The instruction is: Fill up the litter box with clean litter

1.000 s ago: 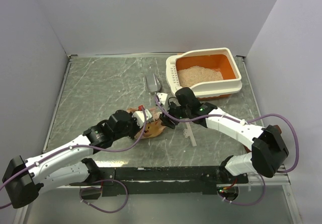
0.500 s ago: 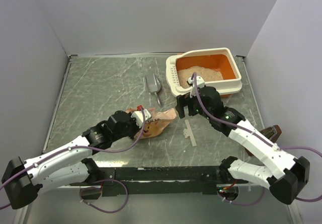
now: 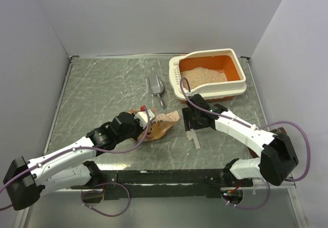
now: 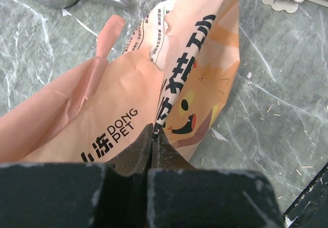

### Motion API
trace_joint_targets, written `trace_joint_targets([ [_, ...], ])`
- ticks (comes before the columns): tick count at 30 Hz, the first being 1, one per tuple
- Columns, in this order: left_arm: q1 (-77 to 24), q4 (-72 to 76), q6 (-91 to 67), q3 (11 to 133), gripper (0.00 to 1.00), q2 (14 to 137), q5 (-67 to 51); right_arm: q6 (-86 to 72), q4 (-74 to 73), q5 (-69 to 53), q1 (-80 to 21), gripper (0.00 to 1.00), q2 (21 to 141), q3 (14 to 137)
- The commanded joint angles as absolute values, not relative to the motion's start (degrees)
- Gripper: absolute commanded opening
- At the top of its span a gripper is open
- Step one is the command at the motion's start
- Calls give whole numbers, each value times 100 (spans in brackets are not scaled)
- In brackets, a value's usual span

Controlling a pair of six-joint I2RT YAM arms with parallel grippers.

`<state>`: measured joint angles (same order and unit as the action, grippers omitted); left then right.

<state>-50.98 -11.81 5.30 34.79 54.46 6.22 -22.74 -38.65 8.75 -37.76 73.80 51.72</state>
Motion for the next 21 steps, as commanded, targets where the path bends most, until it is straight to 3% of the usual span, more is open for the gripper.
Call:
trace_joint_targets([
  [1, -5115, -1354, 422, 3551, 1, 5353, 756, -2628, -3859, 861, -3902, 68, 7663, 5072],
  [21, -5124, -1389, 413, 3568, 1, 5379, 756, -2944, -3814, 1643, -4438, 59, 8833, 5168],
])
